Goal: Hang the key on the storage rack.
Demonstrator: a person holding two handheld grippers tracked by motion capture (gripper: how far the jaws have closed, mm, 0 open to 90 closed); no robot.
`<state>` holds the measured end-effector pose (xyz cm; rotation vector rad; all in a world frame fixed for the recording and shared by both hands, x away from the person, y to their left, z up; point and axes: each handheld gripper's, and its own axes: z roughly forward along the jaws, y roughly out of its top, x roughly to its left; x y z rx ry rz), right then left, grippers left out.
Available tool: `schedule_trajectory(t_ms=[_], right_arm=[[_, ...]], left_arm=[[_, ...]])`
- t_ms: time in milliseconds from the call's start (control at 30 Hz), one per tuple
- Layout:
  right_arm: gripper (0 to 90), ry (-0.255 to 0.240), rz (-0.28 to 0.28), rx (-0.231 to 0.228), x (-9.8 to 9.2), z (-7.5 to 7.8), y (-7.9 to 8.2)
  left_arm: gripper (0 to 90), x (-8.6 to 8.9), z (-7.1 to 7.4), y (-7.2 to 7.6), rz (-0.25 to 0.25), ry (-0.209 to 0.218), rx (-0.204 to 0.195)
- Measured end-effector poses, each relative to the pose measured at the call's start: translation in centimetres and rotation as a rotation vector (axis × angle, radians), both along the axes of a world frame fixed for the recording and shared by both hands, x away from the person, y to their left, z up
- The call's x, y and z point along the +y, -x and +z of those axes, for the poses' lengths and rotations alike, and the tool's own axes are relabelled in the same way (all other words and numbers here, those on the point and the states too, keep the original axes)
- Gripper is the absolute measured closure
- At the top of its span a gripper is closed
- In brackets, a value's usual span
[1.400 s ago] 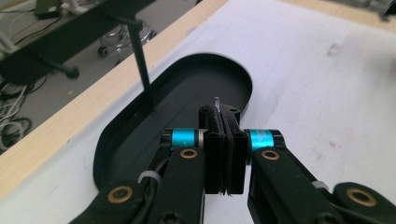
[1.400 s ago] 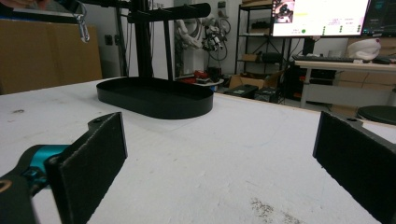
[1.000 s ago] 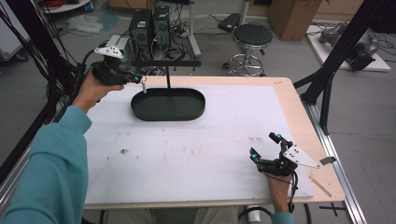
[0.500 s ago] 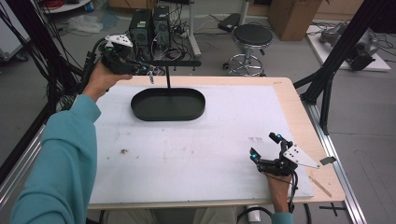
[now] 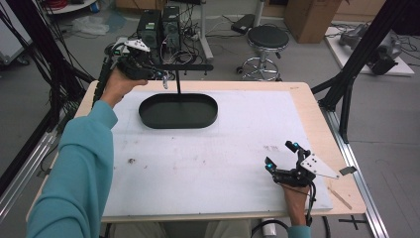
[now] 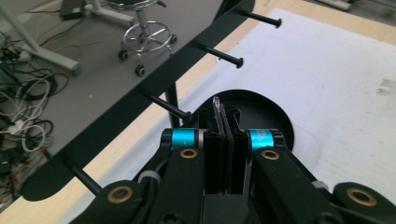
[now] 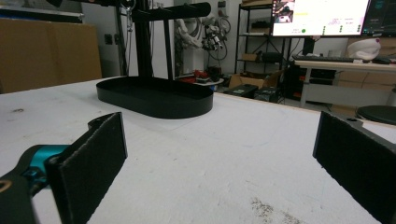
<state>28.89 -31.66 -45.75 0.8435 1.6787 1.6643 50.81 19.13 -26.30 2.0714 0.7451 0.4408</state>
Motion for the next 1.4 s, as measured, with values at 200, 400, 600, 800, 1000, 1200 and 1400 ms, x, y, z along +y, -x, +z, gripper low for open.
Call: schedule_trajectory(t_ms=[200, 400, 600, 800, 1000, 1200, 1400], right_arm=[[2.2, 0.004, 0.001, 0.000, 0.0, 0.0, 0.0], [2.2, 0.002, -0.001, 0.001, 0.0, 0.0, 0.0], [2.2, 0.002, -0.001, 0.004, -0.1, 0.0, 0.0], [2.2, 0.002, -0.001, 0.005, -0.1, 0.0, 0.0], [2.2, 0.000, 0.000, 0.004, 0.0, 0.0, 0.0], [2.2, 0.002, -0.001, 0.004, -0.1, 0.0, 0.0], [2.2, 0.001, -0.003, 0.003, 0.0, 0.0, 0.0]], left_arm=[[88.3, -0.3, -0.5, -0.5, 0.010, 0.001, 0.011], [88.3, -0.2, -0.8, -0.8, 0.026, 0.004, 0.010], [88.3, -0.2, -1.1, -1.1, 0.031, 0.006, 0.015], [88.3, 0.0, -1.2, -1.3, 0.046, 0.007, 0.011], [88.3, 0.2, -1.3, -1.6, 0.063, 0.017, 0.010], [88.2, 0.2, -1.5, -1.8, 0.087, 0.035, 0.003], [83.4, 0.3, -1.7, -2.1, 0.146, 0.040, -0.015]])
